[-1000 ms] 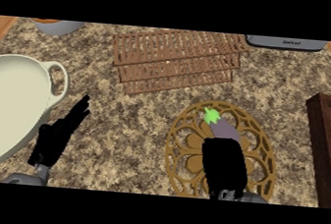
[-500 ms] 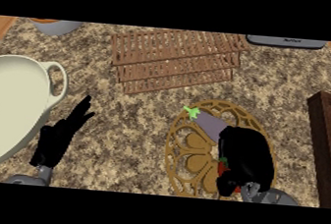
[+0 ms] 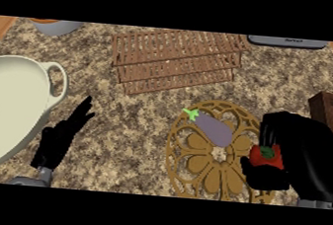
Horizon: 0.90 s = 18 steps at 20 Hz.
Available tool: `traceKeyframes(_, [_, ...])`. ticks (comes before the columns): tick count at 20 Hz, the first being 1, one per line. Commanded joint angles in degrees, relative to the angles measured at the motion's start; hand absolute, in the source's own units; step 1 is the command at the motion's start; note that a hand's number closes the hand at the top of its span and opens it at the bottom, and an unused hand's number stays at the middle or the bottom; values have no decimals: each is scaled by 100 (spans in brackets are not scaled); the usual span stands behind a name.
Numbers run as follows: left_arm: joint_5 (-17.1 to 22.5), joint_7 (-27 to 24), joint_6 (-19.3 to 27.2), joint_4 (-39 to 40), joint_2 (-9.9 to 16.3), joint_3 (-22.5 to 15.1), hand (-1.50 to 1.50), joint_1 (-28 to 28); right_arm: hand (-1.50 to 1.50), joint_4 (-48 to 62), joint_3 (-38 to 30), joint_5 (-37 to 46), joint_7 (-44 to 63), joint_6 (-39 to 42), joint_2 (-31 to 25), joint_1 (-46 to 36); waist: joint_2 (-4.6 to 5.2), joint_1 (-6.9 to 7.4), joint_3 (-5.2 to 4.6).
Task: Pick the bell pepper from the placemat and place it in the tiered shelf
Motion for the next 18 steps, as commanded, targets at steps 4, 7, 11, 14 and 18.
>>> traceKeyframes(4, [104, 221, -243, 29, 173, 141, 0, 37, 150, -508, -1107, -311, 140, -262, 370, -1163, 31, 54, -13])
traceKeyframes(7, [-151, 361, 8, -189, -74, -85, 0, 107, 150, -323, -1408, -465, 657, 119, 604, -2142, 25, 73, -16])
traceKeyframes(11, [-75, 331, -182, 103, 3, 163, 0, -179, 150, 679, -1665, -429, 781, 186, 637, -3319, 33, 77, -18])
traceKeyframes(14, [-217, -130, -67, 419, -246, 64, 0, -85, 150, 1674, -2132, -448, 383, 24, 322, -4016, 48, 90, -21])
traceKeyframes(18, [-228, 86, -136, 90, -145, 82, 0, 43, 150, 2978, -1992, 94, 60, -685, 366, -4497, 50, 145, -17])
